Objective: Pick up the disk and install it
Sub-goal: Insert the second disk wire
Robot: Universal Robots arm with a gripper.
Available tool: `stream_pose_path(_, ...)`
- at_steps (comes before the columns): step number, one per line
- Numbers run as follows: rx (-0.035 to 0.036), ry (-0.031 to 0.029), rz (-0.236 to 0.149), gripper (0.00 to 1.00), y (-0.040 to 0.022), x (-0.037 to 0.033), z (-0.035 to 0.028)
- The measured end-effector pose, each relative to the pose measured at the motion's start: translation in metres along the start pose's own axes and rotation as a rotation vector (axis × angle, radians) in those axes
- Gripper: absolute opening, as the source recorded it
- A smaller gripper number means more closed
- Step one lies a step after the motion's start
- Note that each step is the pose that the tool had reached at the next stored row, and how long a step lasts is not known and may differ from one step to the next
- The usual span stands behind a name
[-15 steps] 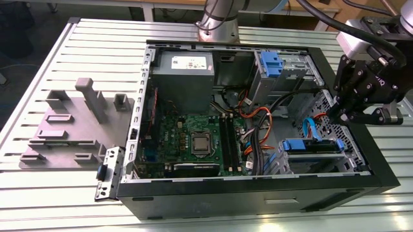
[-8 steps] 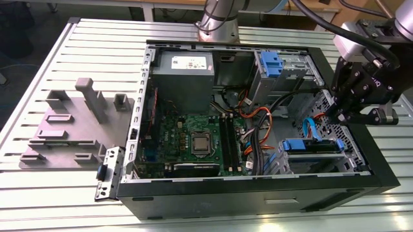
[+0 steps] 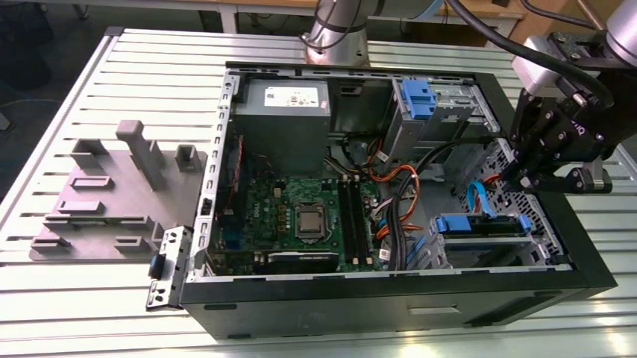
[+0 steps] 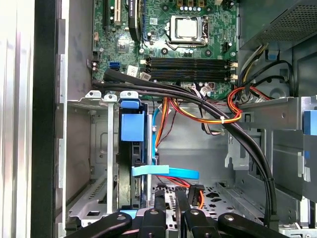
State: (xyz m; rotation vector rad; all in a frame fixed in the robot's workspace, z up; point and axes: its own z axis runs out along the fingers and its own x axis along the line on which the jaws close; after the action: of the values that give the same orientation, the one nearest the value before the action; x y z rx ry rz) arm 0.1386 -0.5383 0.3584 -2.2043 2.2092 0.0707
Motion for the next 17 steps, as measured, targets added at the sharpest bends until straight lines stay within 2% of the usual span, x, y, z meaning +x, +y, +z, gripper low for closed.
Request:
stream_pose_path(9, 0.0, -0.0004, 0.0, 0.23, 0.0, -0.0005, 0.0006)
stream_pose_path(17, 0.0, 0.0, 0.0, 0.23, 0.0, -0.0108, 0.0032)
